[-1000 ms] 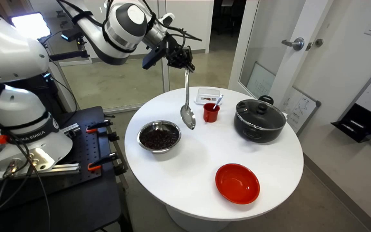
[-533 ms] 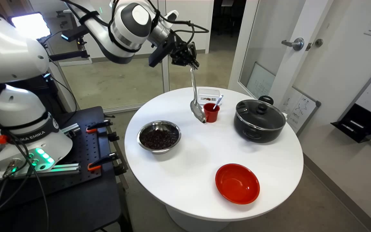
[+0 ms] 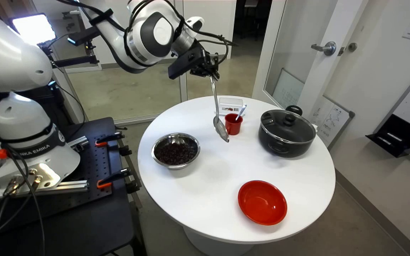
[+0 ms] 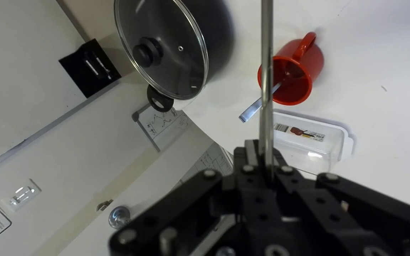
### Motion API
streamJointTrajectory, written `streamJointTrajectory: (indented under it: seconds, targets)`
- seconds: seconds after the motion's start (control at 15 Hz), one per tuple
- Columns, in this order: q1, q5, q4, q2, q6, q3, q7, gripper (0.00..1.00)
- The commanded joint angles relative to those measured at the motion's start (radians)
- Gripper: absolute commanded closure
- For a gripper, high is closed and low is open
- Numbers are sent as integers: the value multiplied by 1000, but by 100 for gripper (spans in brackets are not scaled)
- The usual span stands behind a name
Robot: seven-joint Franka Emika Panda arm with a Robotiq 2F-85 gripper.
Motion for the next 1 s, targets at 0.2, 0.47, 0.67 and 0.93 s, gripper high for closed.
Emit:
streamJointTrajectory:
  seconds: [0.2,0.47,0.67,0.93]
  targets:
    - [-230,-10,-50,113,-1,154,-145,99]
    - [-247,-7,-54,102,-2,160,-122,97]
    - [-269,-2,-55,101,-2,181,-122,97]
    - [-269,-1,-55,101,-3,182,-122,97]
